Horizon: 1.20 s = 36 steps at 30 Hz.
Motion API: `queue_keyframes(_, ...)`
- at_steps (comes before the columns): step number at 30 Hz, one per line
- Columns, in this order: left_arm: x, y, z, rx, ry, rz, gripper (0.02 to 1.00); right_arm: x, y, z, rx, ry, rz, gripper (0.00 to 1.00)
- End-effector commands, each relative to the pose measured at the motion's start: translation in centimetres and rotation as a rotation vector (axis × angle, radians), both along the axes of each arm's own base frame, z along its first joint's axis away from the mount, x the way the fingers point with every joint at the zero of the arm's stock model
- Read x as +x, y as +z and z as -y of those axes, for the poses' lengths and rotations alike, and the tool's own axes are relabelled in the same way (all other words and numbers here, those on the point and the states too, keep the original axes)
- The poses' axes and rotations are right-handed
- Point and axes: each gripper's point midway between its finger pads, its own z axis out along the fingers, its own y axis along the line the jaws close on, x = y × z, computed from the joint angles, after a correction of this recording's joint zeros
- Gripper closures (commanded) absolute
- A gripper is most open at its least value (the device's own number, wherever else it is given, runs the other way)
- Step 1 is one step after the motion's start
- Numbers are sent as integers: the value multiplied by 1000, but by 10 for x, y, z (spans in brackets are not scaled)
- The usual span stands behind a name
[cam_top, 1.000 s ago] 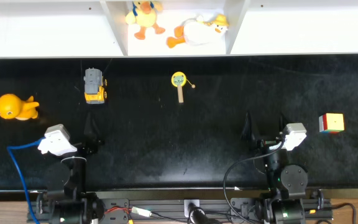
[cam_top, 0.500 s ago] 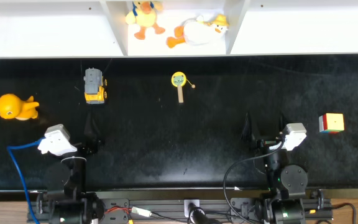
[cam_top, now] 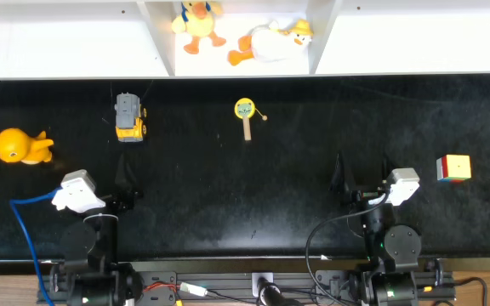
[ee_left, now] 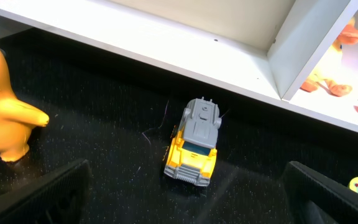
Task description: Store Toys
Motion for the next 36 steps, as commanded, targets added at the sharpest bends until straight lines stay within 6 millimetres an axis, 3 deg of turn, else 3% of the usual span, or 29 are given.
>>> queue_keyframes(1, 0, 1, 0, 21, -8, 7, 20, 0, -4, 0, -4, -5, -3, 5)
queue_keyframes(22, 0, 4, -5, 28, 23, 18, 23, 0, -4, 0, -4, -5, -3, 5)
queue_keyframes(26, 0, 3, 2, 21, -16, 13, 20, 0, -4, 0, -4, -5, -3, 5)
queue_keyframes(30, 1, 14, 6, 21, -40, 46, 18, 0, -4, 0, -4, -5, -3, 5)
queue_keyframes(36, -10, 42, -9, 28, 49, -32, 20, 0, -4, 0, -4, -5, -3, 5)
